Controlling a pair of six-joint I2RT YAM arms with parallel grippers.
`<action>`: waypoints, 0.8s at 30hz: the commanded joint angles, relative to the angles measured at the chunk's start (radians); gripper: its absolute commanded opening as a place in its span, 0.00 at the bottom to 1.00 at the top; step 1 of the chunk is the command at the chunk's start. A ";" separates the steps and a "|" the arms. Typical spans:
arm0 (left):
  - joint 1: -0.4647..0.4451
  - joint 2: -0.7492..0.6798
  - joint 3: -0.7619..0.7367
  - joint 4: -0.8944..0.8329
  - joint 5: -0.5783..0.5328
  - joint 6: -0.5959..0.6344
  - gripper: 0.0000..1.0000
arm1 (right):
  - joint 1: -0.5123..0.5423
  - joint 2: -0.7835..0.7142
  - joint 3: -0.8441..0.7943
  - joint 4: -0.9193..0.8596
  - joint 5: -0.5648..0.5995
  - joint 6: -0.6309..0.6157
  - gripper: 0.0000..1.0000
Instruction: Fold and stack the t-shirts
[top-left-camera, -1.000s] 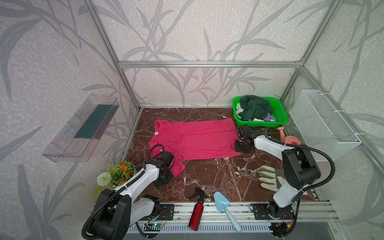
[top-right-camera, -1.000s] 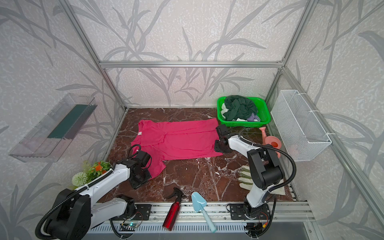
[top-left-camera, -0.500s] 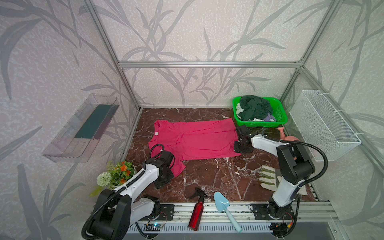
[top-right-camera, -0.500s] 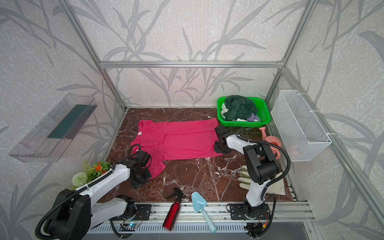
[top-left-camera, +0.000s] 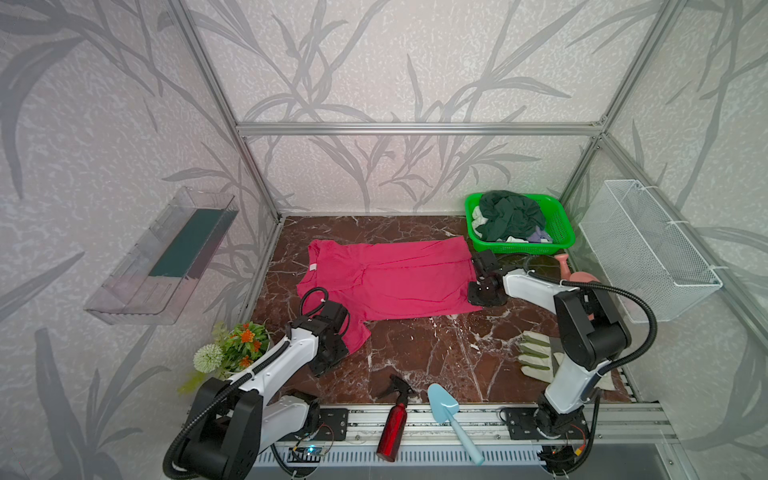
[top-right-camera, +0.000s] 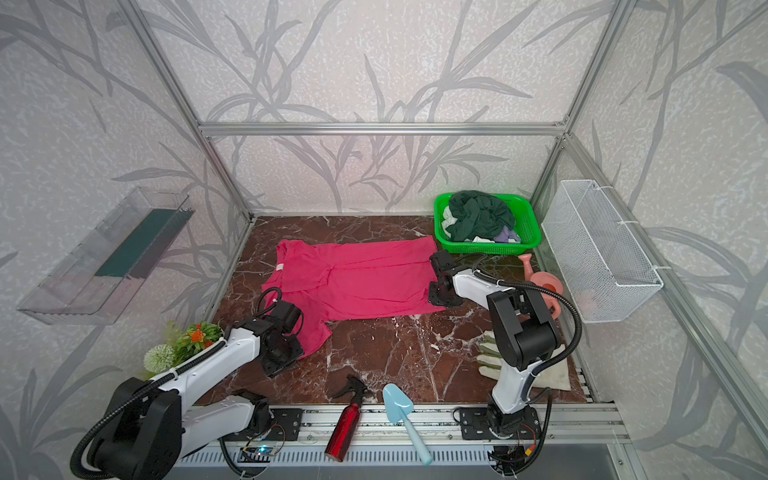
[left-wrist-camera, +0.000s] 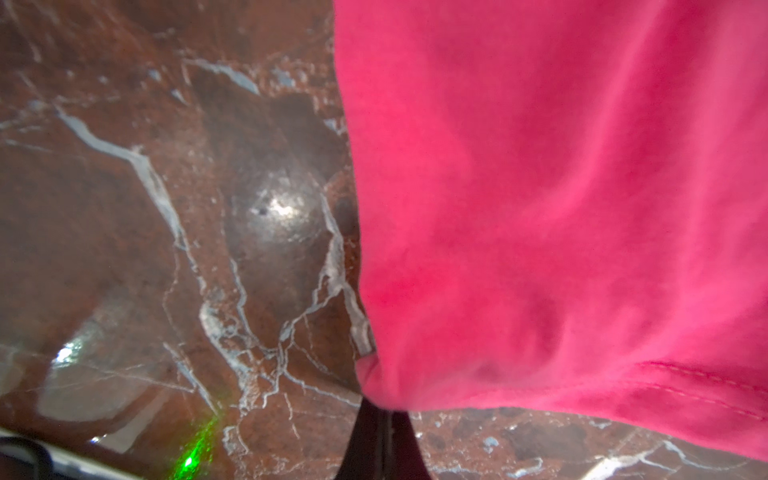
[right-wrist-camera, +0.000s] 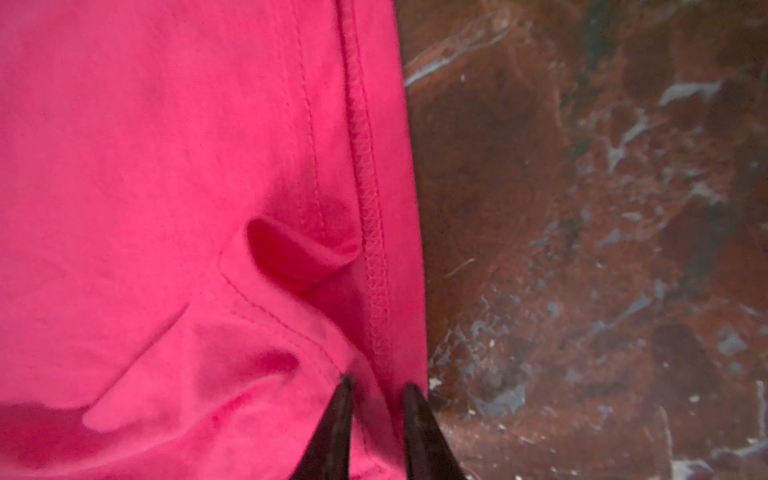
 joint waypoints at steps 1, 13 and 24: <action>-0.003 -0.002 -0.013 0.002 -0.004 0.003 0.00 | -0.001 -0.049 -0.009 -0.026 0.006 -0.008 0.24; -0.004 0.008 -0.014 0.013 0.003 0.014 0.00 | 0.008 -0.018 -0.014 -0.020 -0.004 -0.004 0.21; -0.004 0.004 -0.022 0.016 0.004 0.018 0.00 | 0.009 0.013 -0.010 -0.025 0.005 -0.012 0.20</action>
